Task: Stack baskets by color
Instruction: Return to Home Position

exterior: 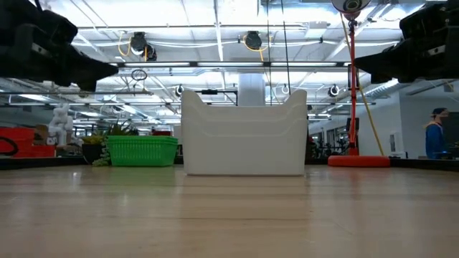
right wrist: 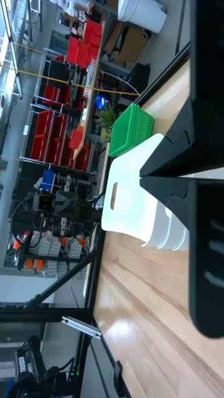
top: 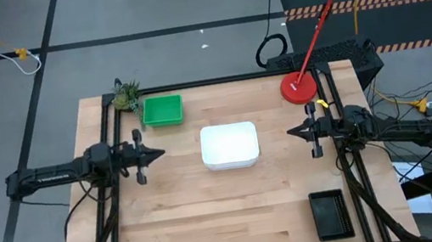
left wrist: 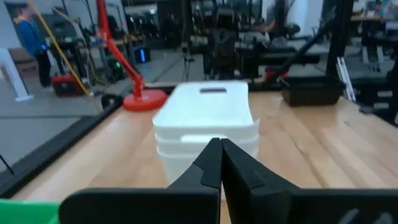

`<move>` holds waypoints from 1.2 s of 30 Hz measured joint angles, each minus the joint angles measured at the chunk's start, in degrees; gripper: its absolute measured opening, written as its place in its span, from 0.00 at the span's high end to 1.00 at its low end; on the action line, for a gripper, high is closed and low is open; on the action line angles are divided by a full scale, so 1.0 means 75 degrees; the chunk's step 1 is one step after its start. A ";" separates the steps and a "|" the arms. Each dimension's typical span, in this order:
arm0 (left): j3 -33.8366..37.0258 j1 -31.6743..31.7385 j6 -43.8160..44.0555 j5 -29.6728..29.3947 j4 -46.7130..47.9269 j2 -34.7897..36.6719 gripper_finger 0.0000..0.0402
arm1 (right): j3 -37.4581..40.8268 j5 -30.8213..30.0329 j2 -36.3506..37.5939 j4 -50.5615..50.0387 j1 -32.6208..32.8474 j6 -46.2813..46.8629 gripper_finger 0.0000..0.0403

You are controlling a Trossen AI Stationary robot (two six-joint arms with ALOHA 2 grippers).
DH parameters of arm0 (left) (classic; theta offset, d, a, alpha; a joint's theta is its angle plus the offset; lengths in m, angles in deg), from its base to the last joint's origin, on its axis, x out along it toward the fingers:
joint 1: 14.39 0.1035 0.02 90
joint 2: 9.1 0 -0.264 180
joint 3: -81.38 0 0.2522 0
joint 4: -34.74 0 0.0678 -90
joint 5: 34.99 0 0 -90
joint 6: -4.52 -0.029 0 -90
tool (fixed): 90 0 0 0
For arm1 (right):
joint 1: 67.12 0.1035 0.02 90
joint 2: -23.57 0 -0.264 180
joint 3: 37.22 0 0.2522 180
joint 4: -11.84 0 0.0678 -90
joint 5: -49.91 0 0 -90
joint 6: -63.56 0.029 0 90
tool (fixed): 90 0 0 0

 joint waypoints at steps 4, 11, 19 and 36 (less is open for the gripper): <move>0.0000 -0.0015 -0.0091 -0.0058 -0.0001 0.0538 0.99 | 0.0000 0.0000 0.0000 0.0003 0.0000 0.0003 1.00; 0.0000 -0.0015 -0.0201 -0.0455 0.0420 0.1318 0.99 | 0.0000 0.0000 0.0000 0.0003 0.0000 0.0002 1.00; -0.0008 -0.0015 -0.0141 -0.0388 0.0863 0.1304 0.99 | 0.0000 0.0000 0.0000 0.0006 0.0000 0.0001 1.00; -0.0012 -0.0006 -0.0563 0.0154 0.0863 0.1280 0.99 | 0.0000 0.0000 0.0000 0.0006 0.0000 0.0001 1.00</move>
